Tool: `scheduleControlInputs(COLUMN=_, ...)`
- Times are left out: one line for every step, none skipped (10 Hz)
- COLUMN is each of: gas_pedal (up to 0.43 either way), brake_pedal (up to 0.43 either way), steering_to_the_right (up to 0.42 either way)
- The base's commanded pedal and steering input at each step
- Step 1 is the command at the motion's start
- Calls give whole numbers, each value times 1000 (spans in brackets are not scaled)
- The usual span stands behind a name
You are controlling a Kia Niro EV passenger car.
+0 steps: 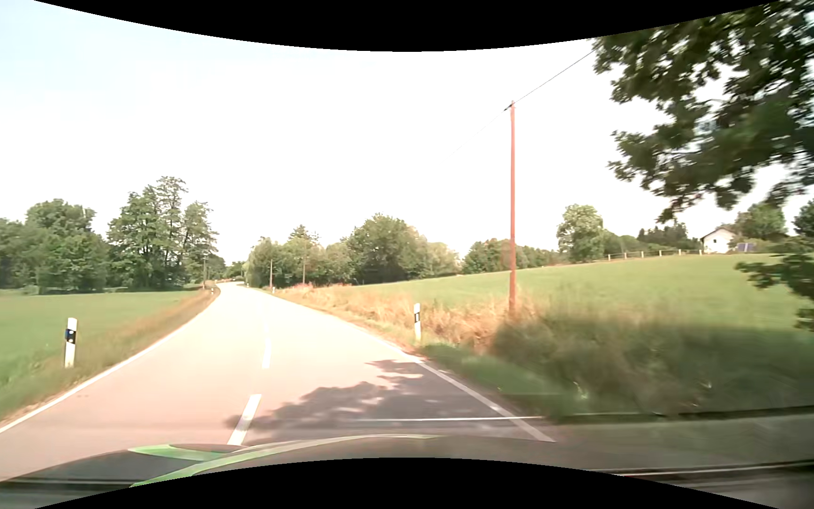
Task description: Follow the waypoints while adhering to traffic rules and regulations
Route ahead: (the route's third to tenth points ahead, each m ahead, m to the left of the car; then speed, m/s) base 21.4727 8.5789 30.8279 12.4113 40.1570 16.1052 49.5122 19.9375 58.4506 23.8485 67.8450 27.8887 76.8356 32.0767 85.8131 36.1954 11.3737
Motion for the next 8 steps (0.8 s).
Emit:
scheduleControlInputs(gas_pedal=197, brake_pedal=0, steering_to_the_right=-161)
scheduleControlInputs(gas_pedal=209, brake_pedal=0, steering_to_the_right=-156)
scheduleControlInputs(gas_pedal=240, brake_pedal=0, steering_to_the_right=-147)
scheduleControlInputs(gas_pedal=248, brake_pedal=0, steering_to_the_right=-137)
scheduleControlInputs(gas_pedal=260, brake_pedal=0, steering_to_the_right=-118)
scheduleControlInputs(gas_pedal=268, brake_pedal=0, steering_to_the_right=-100)
scheduleControlInputs(gas_pedal=287, brake_pedal=0, steering_to_the_right=-86)
scheduleControlInputs(gas_pedal=299, brake_pedal=0, steering_to_the_right=-74)
